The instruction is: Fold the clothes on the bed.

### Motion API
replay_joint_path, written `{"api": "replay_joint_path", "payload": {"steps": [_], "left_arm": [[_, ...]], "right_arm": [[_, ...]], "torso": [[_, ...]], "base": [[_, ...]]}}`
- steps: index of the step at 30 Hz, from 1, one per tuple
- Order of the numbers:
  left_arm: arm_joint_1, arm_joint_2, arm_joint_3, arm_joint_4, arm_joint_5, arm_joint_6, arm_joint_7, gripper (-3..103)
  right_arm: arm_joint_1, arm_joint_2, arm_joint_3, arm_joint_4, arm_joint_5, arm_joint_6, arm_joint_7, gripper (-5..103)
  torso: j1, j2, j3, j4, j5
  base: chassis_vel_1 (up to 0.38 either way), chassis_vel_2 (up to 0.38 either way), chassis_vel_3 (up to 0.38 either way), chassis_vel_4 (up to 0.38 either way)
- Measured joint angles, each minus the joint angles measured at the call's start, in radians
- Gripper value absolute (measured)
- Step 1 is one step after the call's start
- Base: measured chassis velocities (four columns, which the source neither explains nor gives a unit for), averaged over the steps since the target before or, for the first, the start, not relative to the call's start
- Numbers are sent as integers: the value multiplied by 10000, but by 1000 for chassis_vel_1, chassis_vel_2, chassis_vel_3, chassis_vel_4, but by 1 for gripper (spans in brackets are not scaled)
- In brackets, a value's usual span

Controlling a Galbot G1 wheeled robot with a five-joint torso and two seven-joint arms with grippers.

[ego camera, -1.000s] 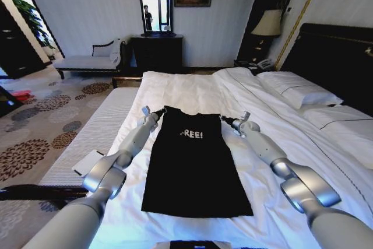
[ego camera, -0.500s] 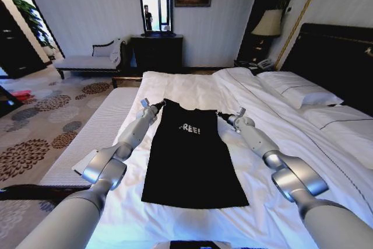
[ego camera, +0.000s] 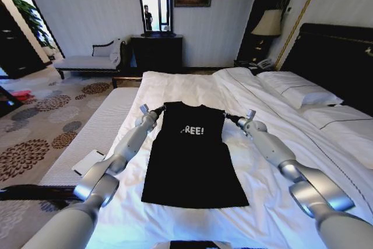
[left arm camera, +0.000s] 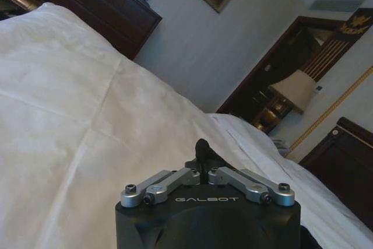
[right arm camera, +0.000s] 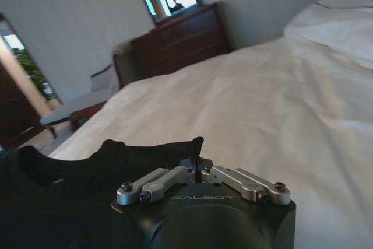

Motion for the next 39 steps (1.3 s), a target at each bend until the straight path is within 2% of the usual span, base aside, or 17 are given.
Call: {"api": "replay_joint_path", "payload": {"steps": [8, 18, 22, 25, 39], "left_arm": [[437, 496, 80, -1259, -290, 6, -274, 1], [1435, 1419, -101, -3139, -559, -2, -634, 1], [2269, 2029, -123, -4695, -696, -6, -824, 1], [2628, 2251, -72, -5343, -726, -14, -920, 1], [4352, 3291, -452, -7573, -771, -117, -1231, 1]], "right_arm": [[-609, -292, 145, 973, 23, 161, -186, 0], [-1818, -884, 679, 2806, 338, 134, 195, 0], [-2501, -1216, 1150, 3821, 401, 112, 324, 0], [-2863, -1353, 1474, 4343, 332, 108, 344, 0], [-4820, -2232, 2780, 6676, 268, 126, 509, 0]], "torso": [[0, 0, 0, -1, 1], [0, 0, 0, -2, 1], [-1, 1, -1, 1, 1], [-2, 1, 0, -2, 0], [-3, 1, -1, -3, 0]], "base": [[0, 0, 0, 0], [0, 0, 0, 0], [0, 0, 0, 0], [0, 0, 0, 0], [0, 0, 0, 0]]}}
